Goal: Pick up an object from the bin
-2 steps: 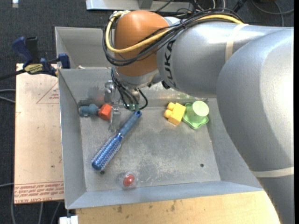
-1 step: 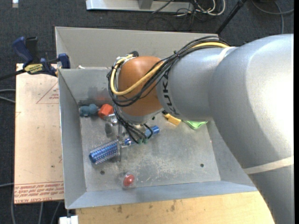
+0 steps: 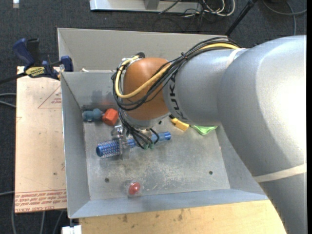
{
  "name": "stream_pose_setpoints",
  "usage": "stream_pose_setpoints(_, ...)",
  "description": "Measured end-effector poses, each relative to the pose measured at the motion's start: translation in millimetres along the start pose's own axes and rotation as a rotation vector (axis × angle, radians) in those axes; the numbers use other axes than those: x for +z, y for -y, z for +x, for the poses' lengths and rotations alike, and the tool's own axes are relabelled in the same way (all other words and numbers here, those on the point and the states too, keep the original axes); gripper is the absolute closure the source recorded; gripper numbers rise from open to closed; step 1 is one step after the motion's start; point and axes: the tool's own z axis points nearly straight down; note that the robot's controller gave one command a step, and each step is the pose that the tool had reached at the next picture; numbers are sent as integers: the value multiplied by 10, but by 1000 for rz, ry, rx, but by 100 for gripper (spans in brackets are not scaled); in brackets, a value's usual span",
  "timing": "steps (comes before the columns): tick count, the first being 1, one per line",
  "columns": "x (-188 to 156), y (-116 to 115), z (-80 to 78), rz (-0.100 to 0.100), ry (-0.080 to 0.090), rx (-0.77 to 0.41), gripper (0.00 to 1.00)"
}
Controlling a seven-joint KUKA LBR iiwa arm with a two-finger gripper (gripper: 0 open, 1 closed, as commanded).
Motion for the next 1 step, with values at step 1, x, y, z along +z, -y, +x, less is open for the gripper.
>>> stream_pose_setpoints(1,-1174,-66,-70,-1,11,3,100)
